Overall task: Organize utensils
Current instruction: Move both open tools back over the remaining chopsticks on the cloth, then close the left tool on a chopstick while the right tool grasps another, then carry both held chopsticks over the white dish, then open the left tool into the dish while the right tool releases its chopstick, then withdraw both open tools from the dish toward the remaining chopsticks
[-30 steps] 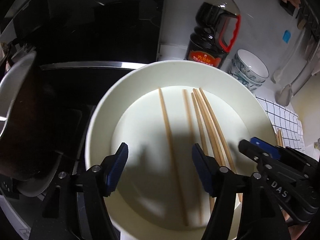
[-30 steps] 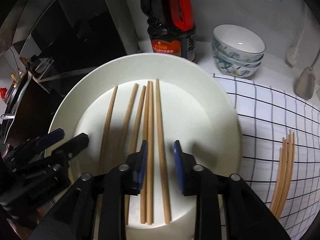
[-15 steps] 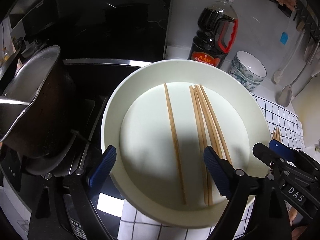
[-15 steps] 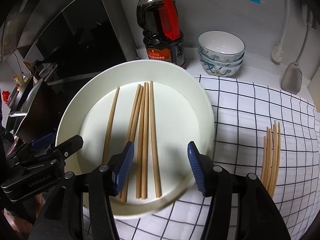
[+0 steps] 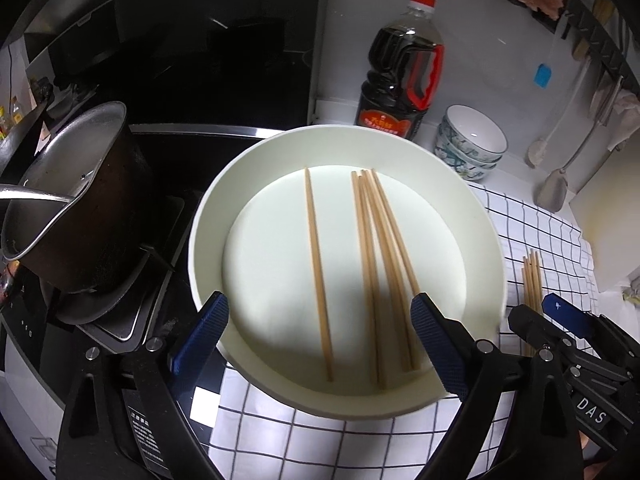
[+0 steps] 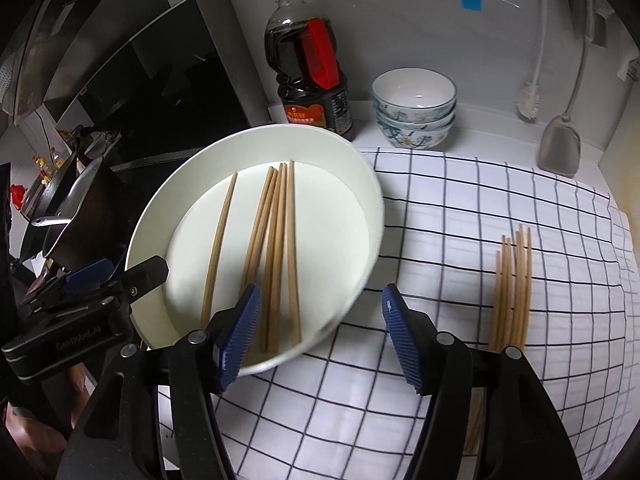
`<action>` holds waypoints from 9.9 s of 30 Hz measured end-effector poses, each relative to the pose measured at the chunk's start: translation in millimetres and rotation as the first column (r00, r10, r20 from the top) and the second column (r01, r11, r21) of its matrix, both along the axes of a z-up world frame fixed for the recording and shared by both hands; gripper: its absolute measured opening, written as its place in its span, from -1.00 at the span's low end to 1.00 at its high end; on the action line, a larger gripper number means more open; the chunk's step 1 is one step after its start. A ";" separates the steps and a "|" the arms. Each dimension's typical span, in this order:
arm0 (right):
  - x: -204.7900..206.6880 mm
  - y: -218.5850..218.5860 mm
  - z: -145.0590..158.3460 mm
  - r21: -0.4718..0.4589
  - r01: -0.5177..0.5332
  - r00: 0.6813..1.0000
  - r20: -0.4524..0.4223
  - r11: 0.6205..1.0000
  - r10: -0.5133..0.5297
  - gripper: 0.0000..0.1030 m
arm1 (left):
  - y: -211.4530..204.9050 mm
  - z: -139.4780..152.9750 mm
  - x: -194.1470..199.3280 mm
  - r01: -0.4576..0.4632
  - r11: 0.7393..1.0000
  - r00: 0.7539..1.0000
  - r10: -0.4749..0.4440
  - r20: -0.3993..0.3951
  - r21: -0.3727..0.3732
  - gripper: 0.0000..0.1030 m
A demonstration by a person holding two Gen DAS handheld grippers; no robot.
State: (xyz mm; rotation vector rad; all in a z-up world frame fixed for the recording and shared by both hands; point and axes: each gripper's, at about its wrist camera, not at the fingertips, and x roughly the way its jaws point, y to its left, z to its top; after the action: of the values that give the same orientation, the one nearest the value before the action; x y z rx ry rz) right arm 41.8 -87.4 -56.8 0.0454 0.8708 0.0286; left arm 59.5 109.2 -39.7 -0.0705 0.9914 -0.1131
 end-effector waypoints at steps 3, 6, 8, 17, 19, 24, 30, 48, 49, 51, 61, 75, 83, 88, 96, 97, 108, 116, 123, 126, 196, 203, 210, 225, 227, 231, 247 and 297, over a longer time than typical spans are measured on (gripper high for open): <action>-8.4 -10.9 2.7 -0.004 0.018 1.000 0.006 1.000 -0.018 0.22 | -8.3 2.4 -4.6 0.009 1.000 1.000 -0.009 0.003 -0.004 0.78; -18.6 -23.8 4.5 -0.009 0.039 0.999 0.009 0.999 -0.039 0.22 | -19.4 2.8 -8.2 0.024 1.000 1.000 -0.024 0.004 -0.005 0.79; -25.2 -34.4 4.3 -0.008 0.055 0.998 0.010 0.998 -0.055 0.22 | -27.3 2.6 -9.5 0.036 0.999 0.999 -0.036 0.002 -0.008 0.79; -54.3 -90.0 0.3 -0.009 0.157 0.988 0.009 0.988 -0.157 0.22 | -75.5 -1.5 -22.6 0.114 0.993 0.994 -0.114 0.002 -0.022 0.80; -59.5 -101.1 -1.2 -0.010 0.179 0.984 0.010 0.984 -0.179 0.22 | -85.4 -3.8 -24.9 0.130 0.991 0.992 -0.130 -0.003 -0.022 0.80; -71.0 -127.6 -9.1 -0.013 0.229 0.974 0.004 0.973 -0.229 0.22 | -110.7 -7.5 -31.9 0.168 0.986 0.986 -0.168 -0.011 -0.017 0.80; -81.5 -157.9 -26.6 -0.021 0.276 0.961 -0.012 0.961 -0.276 0.22 | -139.8 -14.8 -41.4 0.204 0.979 0.979 -0.204 -0.013 -0.005 0.80; -71.7 -195.0 -83.0 -0.027 0.277 0.958 -0.062 0.960 -0.278 0.22 | -184.2 -45.2 -62.9 0.253 0.967 0.967 -0.253 -0.023 0.018 0.80; -70.8 -194.2 -83.8 -0.026 0.274 0.959 -0.062 0.961 -0.275 0.22 | -184.9 -47.1 -62.9 0.253 0.967 0.967 -0.252 -0.025 0.019 0.80; -67.9 -193.0 -87.2 -0.023 0.266 0.961 -0.064 0.964 -0.267 0.22 | -185.4 -50.8 -63.6 0.251 0.968 0.968 -0.250 -0.033 0.018 0.80; -64.9 -190.3 -95.5 -0.054 0.249 0.966 -0.054 0.967 -0.252 0.22 | -184.6 -60.4 -64.4 0.248 0.968 0.968 -0.247 -0.051 0.025 0.80; -64.9 -179.6 -95.0 -0.167 0.196 0.977 -0.055 0.966 -0.208 0.22 | -190.2 -63.3 -58.8 0.254 0.967 0.966 -0.252 -0.059 0.017 0.80; -59.9 -181.1 -97.5 -0.166 0.163 0.983 -0.055 0.972 -0.174 -0.10 | -202.1 -67.7 -58.2 0.261 0.965 0.963 -0.259 -0.067 0.016 0.80; -62.7 -192.2 -94.9 -0.162 0.161 0.984 -0.044 0.974 -0.170 -0.40 | -211.3 -72.1 -55.1 0.267 0.964 0.962 -0.265 -0.067 0.015 0.80; -76.0 -212.0 -94.2 -0.152 0.201 0.977 -0.034 0.968 -0.209 -0.42 | -233.1 -90.3 -50.7 0.282 0.958 0.959 -0.279 -0.051 0.058 0.80; -77.7 -214.2 -94.3 -0.150 0.203 0.977 -0.034 0.968 -0.210 -0.42 | -234.9 -92.3 -49.7 0.283 0.957 0.959 -0.280 -0.051 0.060 0.80; -83.9 -228.0 -93.5 -0.136 0.198 0.978 -0.030 0.971 -0.204 -0.42 | -238.9 -112.0 -42.0 0.272 0.959 0.961 -0.266 -0.081 0.079 0.66; -70.7 -225.6 -93.2 -0.158 0.182 0.982 -0.013 0.971 -0.186 -0.41 | -250.1 -112.0 -43.2 0.291 0.951 0.957 -0.288 -0.042 0.110 0.42; -53.3 -222.0 -92.7 -0.183 0.148 0.989 0.006 0.972 -0.150 -0.42 | -263.2 -108.3 -43.9 0.323 0.941 0.946 -0.322 -0.025 0.101 -0.20; -50.7 -219.8 -92.1 -0.173 0.121 0.993 0.002 0.977 -0.122 -0.64 | -267.1 -106.9 -46.2 0.337 0.937 0.941 -0.336 -0.028 0.096 -0.68; 90.6 37.9 -55.5 -0.039 -0.116 0.986 -0.129 0.993 0.110 -0.50 | 21.8 -53.5 62.2 -0.047 0.999 0.997 0.047 -0.063 0.005 0.27; 76.5 33.8 -44.2 -0.034 -0.106 0.989 -0.107 0.994 0.102 -0.30 | 28.9 -43.5 49.9 -0.067 0.998 0.996 0.067 -0.058 0.013 0.48; 58.8 27.7 -32.0 -0.032 -0.093 0.993 -0.080 0.995 0.090 -0.20 | 26.7 -29.6 35.0 -0.073 0.997 0.996 0.074 -0.041 0.020 0.57; 18.3 12.9 -5.1 -0.034 -0.089 0.996 -0.020 0.995 0.088 -0.04 | 6.4 1.3 4.8 -0.063 0.998 0.998 0.063 0.009 0.003 0.66; 13.2 9.4 -3.6 -0.035 -0.086 0.996 -0.013 0.996 0.085 -0.02 | 1.6 3.7 1.8 -0.057 0.998 0.998 0.057 0.013 0.003 0.67; 0.9 -2.0 0.7 -0.032 -0.071 0.997 -0.001 0.997 0.071 -0.02 | -7.4 7.7 -5.6 -0.046 0.999 0.999 0.046 0.021 0.003 0.67; -41.3 -58.3 11.7 -0.024 0.027 0.999 0.040 0.999 -0.026 0.06 | -59.2 15.2 -22.4 0.038 0.999 0.998 -0.038 0.040 0.006 0.71; -43.3 -174.2 -92.4 -0.110 0.232 0.971 -0.033 0.966 -0.237 0.09 | -202.6 -49.2 -37.4 0.354 0.935 0.935 -0.353 0.023 -0.015 0.77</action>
State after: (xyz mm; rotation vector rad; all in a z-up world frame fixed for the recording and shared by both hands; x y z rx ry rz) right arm -1.6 -261.6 -149.2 0.0500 0.9071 -0.2411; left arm 22.1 -93.5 -88.9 0.0935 0.9750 -0.4535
